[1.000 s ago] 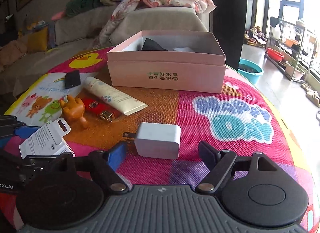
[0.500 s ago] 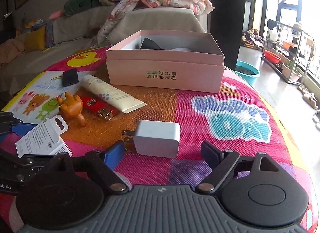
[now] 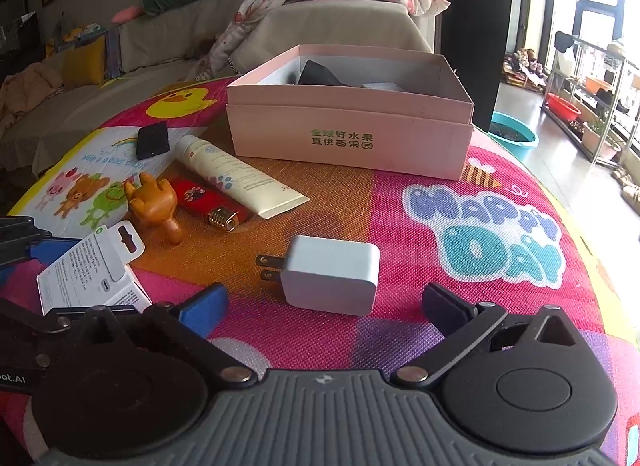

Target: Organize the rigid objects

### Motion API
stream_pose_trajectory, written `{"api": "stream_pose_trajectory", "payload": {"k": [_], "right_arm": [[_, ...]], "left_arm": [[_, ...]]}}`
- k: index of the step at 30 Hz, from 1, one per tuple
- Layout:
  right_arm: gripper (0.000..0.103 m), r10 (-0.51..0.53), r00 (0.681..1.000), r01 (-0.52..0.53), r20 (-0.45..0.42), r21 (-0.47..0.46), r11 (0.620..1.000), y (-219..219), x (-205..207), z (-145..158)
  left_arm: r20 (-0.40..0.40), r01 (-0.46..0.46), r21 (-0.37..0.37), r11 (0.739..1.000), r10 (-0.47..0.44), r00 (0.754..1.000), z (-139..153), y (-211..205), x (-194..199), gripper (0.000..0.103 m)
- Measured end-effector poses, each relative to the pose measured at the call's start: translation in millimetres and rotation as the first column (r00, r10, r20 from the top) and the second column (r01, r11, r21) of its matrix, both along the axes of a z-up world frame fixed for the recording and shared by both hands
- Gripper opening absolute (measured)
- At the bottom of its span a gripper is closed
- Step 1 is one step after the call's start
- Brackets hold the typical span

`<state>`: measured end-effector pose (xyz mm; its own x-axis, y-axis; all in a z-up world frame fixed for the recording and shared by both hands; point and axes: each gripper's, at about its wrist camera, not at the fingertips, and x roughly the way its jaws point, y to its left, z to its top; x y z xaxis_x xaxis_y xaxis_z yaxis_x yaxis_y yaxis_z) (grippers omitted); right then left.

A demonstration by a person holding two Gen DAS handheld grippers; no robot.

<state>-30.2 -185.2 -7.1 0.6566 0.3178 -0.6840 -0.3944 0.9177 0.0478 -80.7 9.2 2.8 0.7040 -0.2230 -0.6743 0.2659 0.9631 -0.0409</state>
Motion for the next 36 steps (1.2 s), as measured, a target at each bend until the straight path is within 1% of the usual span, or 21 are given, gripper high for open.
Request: {"api": "stream_pose_trajectory", "payload": {"k": [5,7,12,15,17,19,20,22,23,24,25,26,28,29,30,31,34,35,36], "right_arm": [[0.103,0.011,1.000,-0.011,-0.019,-0.012,1.000,1,2,1],[0.103,0.013,1.000,-0.013,-0.011,-0.010,1.000,1,1,1],[0.103,0.004,1.000,-0.003,-0.005,0.012,1.000,-3,-1,2],[0.097,-0.038,0.999,0.038,0.006,0.018,0.999,-7,-2,4],[0.094,-0.058,0.998,0.058,0.011,0.027,0.998,-11,0,6],[0.093,-0.062,0.998,0.061,0.021,0.016,0.998,-11,1,8],[0.090,-0.061,0.998,0.061,0.023,0.006,0.998,-10,2,9],[0.084,-0.044,0.999,0.044,0.024,0.000,0.999,-7,5,9],[0.077,-0.033,0.999,0.033,0.022,-0.005,0.999,-5,6,9],[0.065,-0.025,0.999,0.025,0.027,-0.020,0.999,-2,6,9],[0.058,-0.019,0.999,0.020,0.037,-0.030,0.999,-1,5,10],[0.045,-0.006,0.999,0.008,0.041,-0.044,0.999,1,4,13],[0.043,0.011,0.998,-0.008,0.059,-0.057,0.998,0,-2,18],[0.036,0.023,0.997,-0.019,0.070,-0.056,0.998,-2,-7,22],[0.024,0.035,0.997,-0.031,0.072,-0.052,0.998,-4,-11,25],[0.020,0.042,0.997,-0.039,0.069,-0.044,0.998,-6,-13,29],[0.020,0.049,0.995,-0.048,0.086,-0.015,0.999,-13,-17,41],[0.010,0.045,0.994,-0.044,0.100,-0.012,0.999,-15,-17,45],[0.005,0.041,0.993,-0.039,0.110,-0.015,0.999,-16,-18,49]], "left_arm": [[0.011,-0.004,0.003,1.000,0.004,1.000,-1,-1,0,0.075],[0.017,-0.002,0.006,1.000,0.002,1.000,-1,-1,0,0.075],[0.020,0.000,-0.028,1.000,0.001,1.000,1,4,-1,0.074],[0.011,0.014,-0.053,0.999,-0.014,1.000,4,9,-2,0.074],[0.019,0.025,-0.045,0.999,-0.024,1.000,7,8,-4,0.074],[0.039,0.044,-0.017,0.999,-0.044,0.998,11,5,-9,0.074],[0.048,0.056,0.001,0.998,-0.056,0.997,13,3,-11,0.074],[0.055,0.075,0.031,0.997,-0.077,0.996,15,-1,-13,0.074],[0.053,0.085,0.047,0.995,-0.088,0.995,16,-3,-15,0.074],[0.048,0.090,0.056,0.994,-0.093,0.995,16,-4,-15,0.074],[0.042,0.098,0.062,0.993,-0.101,0.994,17,-5,-17,0.074],[0.036,0.110,0.060,0.992,-0.112,0.993,19,-4,-18,0.074],[0.032,0.143,0.033,0.989,-0.144,0.989,27,-1,-21,0.074],[0.038,0.160,0.016,0.987,-0.160,0.986,32,1,-22,0.074],[0.052,0.169,0.004,0.986,-0.169,0.984,38,3,-22,0.074],[0.071,0.174,-0.007,0.985,-0.173,0.982,46,4,-21,0.074],[0.131,0.162,-0.041,0.986,-0.155,0.979,68,9,-7,0.074],[0.145,0.152,-0.058,0.987,-0.142,0.979,74,11,-1,0.074],[0.155,0.142,-0.078,0.987,-0.128,0.980,79,13,5,0.074]]}}
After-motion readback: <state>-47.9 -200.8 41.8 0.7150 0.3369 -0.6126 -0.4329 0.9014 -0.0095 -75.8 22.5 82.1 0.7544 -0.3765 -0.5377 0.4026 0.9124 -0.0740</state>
